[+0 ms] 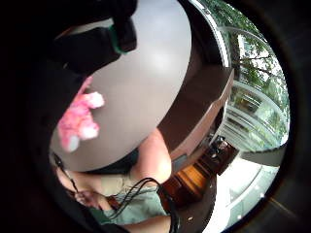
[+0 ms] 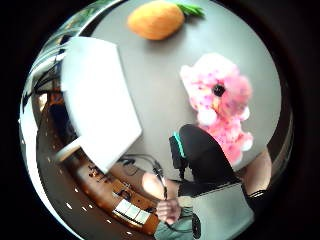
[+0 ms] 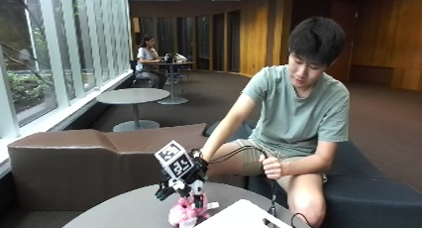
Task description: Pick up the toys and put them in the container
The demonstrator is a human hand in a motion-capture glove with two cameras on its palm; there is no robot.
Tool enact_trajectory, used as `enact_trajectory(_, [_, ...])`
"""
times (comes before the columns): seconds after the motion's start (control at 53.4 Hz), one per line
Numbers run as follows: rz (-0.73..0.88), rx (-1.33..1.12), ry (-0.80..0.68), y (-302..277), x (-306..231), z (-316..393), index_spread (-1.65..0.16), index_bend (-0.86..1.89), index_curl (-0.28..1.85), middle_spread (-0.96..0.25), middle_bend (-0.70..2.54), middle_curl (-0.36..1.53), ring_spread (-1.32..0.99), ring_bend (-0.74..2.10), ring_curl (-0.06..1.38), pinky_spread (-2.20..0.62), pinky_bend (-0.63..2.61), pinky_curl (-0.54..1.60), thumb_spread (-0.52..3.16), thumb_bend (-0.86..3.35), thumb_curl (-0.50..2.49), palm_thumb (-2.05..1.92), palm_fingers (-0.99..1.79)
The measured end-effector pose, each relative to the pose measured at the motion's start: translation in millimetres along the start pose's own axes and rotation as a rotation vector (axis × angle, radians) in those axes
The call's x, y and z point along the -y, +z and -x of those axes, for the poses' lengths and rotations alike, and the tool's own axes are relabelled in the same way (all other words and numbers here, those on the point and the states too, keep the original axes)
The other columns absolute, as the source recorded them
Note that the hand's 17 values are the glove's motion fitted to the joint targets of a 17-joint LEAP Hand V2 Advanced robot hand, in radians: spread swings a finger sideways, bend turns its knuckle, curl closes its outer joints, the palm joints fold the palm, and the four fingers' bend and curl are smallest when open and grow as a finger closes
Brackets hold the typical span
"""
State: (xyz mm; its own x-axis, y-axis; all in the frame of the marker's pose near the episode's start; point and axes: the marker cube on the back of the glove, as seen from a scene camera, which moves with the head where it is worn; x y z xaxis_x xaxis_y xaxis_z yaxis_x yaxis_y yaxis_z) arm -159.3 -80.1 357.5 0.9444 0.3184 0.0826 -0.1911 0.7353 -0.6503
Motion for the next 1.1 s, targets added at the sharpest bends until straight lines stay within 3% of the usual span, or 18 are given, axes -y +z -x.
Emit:
enact_trajectory(0.243, [0.129, 0.188, 0.095, 57.6, 14.0, 12.2, -0.08, -0.03, 0.06, 0.15, 0.29, 0.3, -0.02, 0.95, 0.48, -0.06, 1.25, 0.4, 1.26, -0.03, 0.37, 0.08, 0.0])
enact_trajectory(0.449, [0.013, 0.051, 0.101, 55.7, 21.5, 30.2, -0.05, 0.02, 0.03, 0.04, 0.62, 0.43, -0.2, 1.17, 0.53, -0.19, 1.32, 0.4, 1.32, 0.05, 0.41, 0.26, 0.19])
enact_trajectory(0.524, [-0.03, 0.067, 0.091, 58.5, 24.7, 30.2, -0.05, 0.04, 0.02, -0.02, 0.69, 0.46, -0.27, 1.28, 0.56, -0.28, 1.41, 0.41, 1.37, 0.13, 0.44, 0.39, 0.41])
enact_trajectory(0.58, [-0.054, 0.088, 0.062, 58.5, 28.2, 30.6, -0.05, 0.08, 0.02, -0.06, 0.71, 0.48, -0.31, 1.28, 0.55, -0.32, 1.42, 0.4, 1.32, 0.15, 0.48, 0.47, 0.43])
enact_trajectory(0.749, [0.071, 0.246, -0.007, 52.7, 26.8, 19.0, -0.14, 0.23, 0.05, -0.17, 0.88, 0.58, -0.37, 1.33, 0.57, -0.37, 1.28, 0.38, 1.04, 0.2, 0.64, 0.68, 0.75])
enact_trajectory(0.861, [0.093, 0.298, -0.076, 18.7, 12.7, 11.6, -0.2, 0.38, 0.06, -0.2, 0.94, 0.64, -0.39, 1.33, 0.59, -0.37, 1.22, 0.39, 0.87, 0.21, 0.72, 0.74, 0.89])
enact_trajectory(1.104, [-0.105, 0.319, -0.239, -151.7, -50.6, 47.0, -0.29, 0.59, 0.12, -0.23, 0.97, 0.74, -0.4, 1.34, 0.64, -0.38, 1.2, 0.43, 0.54, 0.22, 0.88, 0.78, 0.86])
